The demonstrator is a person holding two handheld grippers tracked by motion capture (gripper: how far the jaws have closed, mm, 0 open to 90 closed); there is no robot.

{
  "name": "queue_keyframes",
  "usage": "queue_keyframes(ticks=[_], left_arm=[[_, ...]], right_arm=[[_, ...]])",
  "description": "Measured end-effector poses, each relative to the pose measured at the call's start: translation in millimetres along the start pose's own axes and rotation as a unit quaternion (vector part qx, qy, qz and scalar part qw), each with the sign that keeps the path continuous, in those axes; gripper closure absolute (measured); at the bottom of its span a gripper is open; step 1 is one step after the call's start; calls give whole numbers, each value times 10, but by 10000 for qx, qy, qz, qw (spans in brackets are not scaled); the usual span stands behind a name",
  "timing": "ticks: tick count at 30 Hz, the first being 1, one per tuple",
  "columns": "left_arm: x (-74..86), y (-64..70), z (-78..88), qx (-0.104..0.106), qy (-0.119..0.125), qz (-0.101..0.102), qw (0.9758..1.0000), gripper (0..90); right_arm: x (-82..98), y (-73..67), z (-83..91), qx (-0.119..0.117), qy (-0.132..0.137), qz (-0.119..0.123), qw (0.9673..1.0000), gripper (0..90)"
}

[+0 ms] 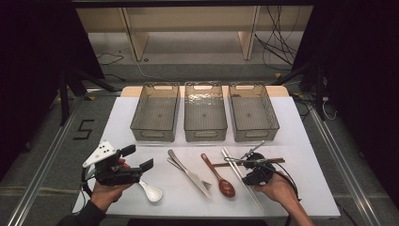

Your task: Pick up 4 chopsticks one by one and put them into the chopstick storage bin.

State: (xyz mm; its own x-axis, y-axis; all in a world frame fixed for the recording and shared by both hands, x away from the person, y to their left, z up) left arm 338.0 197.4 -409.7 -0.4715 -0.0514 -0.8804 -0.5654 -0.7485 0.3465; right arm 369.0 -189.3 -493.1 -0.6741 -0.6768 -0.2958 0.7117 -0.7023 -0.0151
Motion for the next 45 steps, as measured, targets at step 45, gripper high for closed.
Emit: queue_keyframes(ticks=[45], left_arm=[[69,138,-477,422,-1316,-520,9890,158]], right_arm=[[-359,-501,476,59,686,1899,9794,859]])
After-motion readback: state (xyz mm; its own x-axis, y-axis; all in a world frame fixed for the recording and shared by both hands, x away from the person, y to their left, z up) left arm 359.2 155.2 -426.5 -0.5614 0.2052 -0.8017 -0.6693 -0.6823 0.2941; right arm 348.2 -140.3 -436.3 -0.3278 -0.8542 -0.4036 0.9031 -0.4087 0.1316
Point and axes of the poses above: each handheld gripper's, and its own axes: z roughly backward along the jaws, x roughly out of its underside, y roughly to its right, the point moved 4 cm from there along -z, roughly forward along the jaws, and after that the axes turned 8 degrees about z, right-handed, at the moved point
